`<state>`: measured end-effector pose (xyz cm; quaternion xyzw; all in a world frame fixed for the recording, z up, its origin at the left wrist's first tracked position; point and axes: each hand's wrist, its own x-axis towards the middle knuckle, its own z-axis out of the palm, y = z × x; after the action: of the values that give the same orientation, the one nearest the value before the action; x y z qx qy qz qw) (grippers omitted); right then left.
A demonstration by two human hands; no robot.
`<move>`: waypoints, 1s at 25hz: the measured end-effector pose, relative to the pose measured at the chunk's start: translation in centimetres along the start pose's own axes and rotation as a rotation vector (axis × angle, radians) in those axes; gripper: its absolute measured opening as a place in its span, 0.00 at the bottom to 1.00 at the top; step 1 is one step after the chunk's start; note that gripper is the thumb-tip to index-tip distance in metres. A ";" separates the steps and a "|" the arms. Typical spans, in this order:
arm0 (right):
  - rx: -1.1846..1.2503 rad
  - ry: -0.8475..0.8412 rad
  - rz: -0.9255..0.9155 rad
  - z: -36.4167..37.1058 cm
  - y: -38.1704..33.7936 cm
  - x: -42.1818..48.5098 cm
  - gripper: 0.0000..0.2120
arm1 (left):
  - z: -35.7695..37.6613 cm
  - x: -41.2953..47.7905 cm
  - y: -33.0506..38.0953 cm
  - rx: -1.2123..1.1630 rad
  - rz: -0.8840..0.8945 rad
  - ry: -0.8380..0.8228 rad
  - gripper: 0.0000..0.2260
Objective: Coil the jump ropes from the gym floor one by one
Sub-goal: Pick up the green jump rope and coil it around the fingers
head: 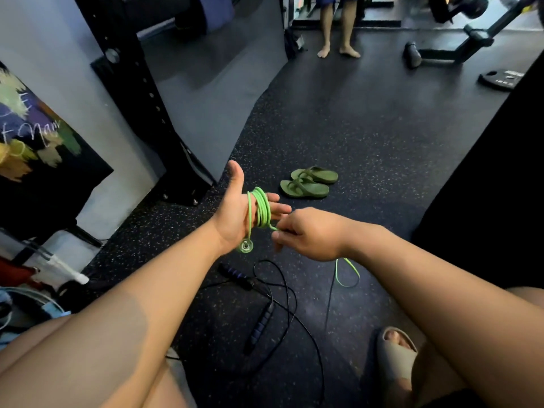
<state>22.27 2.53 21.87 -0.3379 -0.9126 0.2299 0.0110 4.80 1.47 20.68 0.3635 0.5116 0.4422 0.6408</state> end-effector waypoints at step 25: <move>-0.281 -0.342 0.501 0.7 4.5 -3.9 0.29 | 0.8 -1.8 1.1 -0.054 -0.033 -0.166 0.54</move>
<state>27.94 2.84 19.83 -0.5067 -0.8125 0.1507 -0.2458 5.25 0.14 22.51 0.3730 0.4506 0.4133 0.6979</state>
